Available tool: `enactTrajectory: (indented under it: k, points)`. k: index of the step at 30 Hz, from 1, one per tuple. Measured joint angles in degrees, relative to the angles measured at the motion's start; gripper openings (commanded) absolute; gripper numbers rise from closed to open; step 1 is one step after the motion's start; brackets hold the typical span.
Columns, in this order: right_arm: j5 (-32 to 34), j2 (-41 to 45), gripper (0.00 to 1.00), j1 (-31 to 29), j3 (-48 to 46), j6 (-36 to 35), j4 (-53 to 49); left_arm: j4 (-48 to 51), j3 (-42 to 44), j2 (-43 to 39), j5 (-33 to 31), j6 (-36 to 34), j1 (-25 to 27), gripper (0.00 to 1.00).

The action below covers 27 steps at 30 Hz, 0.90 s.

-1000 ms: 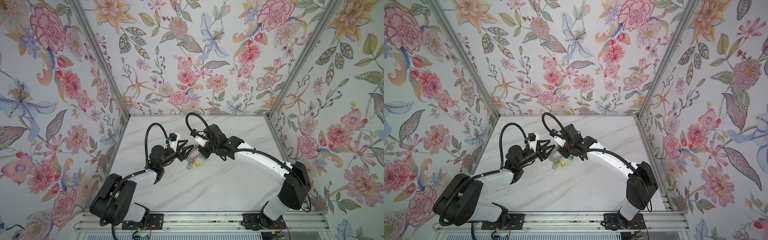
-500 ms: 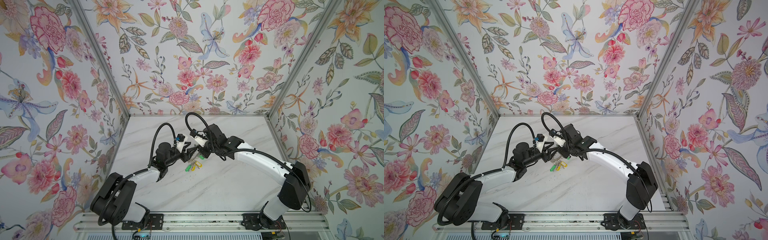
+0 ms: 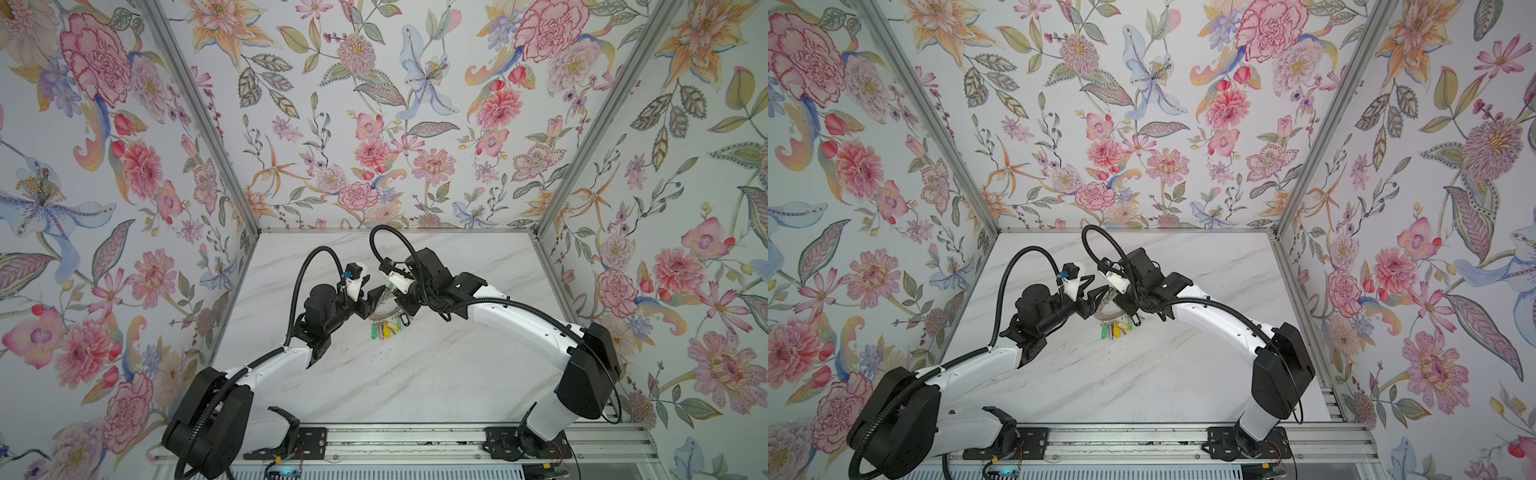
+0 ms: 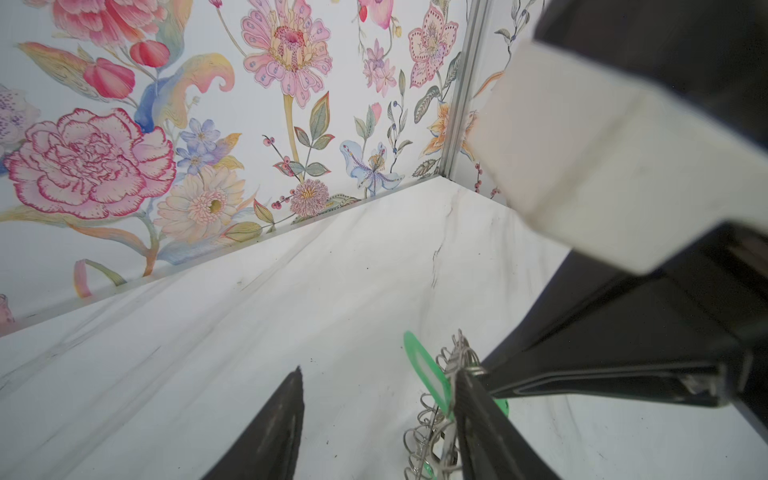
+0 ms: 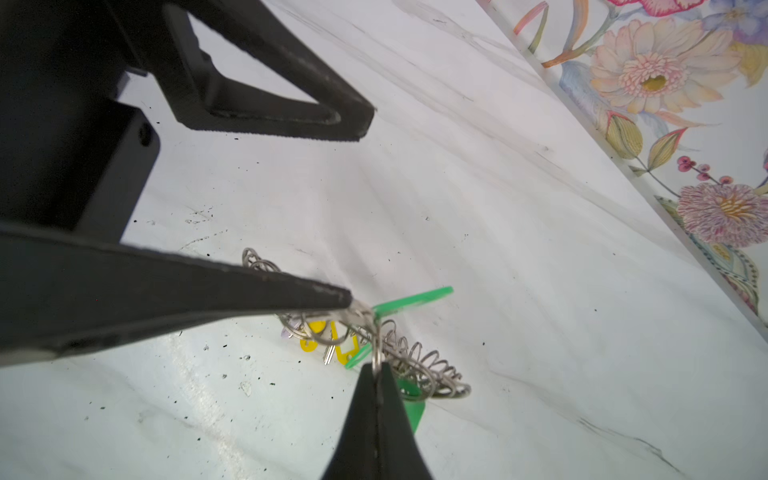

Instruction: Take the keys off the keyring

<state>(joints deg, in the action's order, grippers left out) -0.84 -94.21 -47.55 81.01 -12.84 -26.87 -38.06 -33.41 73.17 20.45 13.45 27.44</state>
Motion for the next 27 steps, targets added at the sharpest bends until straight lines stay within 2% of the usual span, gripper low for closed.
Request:
enactTrajectory:
  k: [7,11,14,17,27]
  points:
    - [-0.7,0.0,0.0,0.8,-0.1,0.2,0.0,-0.6,0.3,-0.5,-0.8,0.0,0.0,0.59]
    - [-1.7,0.0,0.0,1.2,-0.1,0.2,0.0,-0.6,0.7,-0.5,1.8,0.0,0.0,0.58]
    - [-2.0,0.0,0.0,1.3,-0.1,0.3,0.0,-0.7,0.7,-0.3,4.7,0.2,0.0,0.51]
    - [-2.3,0.0,0.0,1.3,-0.1,0.6,0.0,-2.1,0.9,0.4,6.6,0.9,0.2,0.38]
    - [-2.8,0.0,0.0,1.3,-0.1,0.9,0.1,-3.1,1.2,4.7,8.8,1.1,1.7,0.33]
